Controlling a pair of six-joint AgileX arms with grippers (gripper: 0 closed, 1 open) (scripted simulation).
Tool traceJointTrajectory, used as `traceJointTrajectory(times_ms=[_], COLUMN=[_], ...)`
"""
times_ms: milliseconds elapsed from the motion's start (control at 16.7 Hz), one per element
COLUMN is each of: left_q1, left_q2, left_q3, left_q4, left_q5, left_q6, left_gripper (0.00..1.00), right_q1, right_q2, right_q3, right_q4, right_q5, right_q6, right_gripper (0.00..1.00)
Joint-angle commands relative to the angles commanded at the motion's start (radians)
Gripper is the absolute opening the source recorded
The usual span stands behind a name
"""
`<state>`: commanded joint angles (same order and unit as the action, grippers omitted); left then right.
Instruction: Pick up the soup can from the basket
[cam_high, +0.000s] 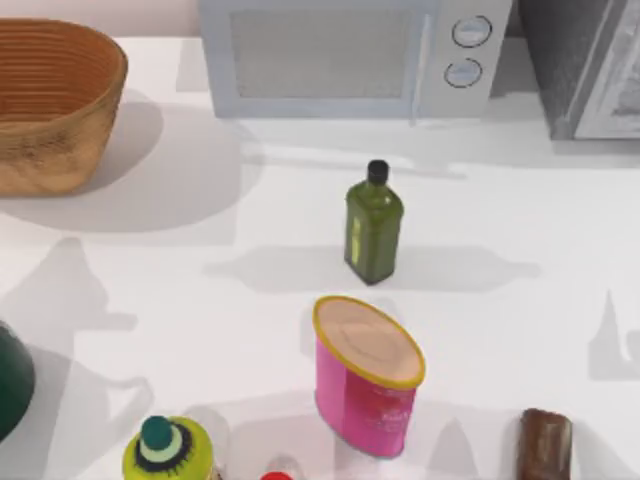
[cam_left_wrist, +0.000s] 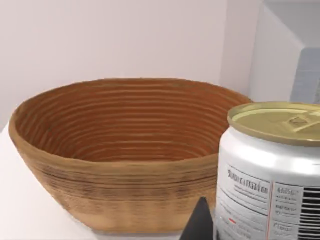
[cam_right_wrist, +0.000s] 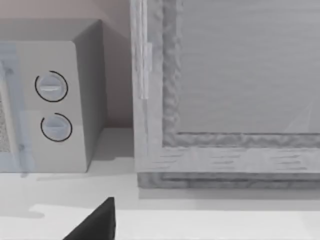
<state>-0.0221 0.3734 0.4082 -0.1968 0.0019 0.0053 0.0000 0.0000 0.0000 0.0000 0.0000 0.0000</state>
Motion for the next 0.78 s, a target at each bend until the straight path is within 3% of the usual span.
traceJointTrajectory(times_ms=[360, 780], left_q1=[0.014, 0.020], left_q2=[-0.334, -0.369], left_q3=[-0.363, -0.408], left_q4=[0.172, 0.195], left_q5=[0.001, -0.002], left_q6=[-0.006, -0.004], left_gripper=[0.00, 0.00], right_q1=[0.000, 0.000], right_q2=[0.000, 0.000], right_q3=[0.000, 0.000], right_q4=[0.000, 0.000], right_q5=[0.000, 0.000], right_q6=[0.000, 0.000], right_gripper=[1.00, 1.00])
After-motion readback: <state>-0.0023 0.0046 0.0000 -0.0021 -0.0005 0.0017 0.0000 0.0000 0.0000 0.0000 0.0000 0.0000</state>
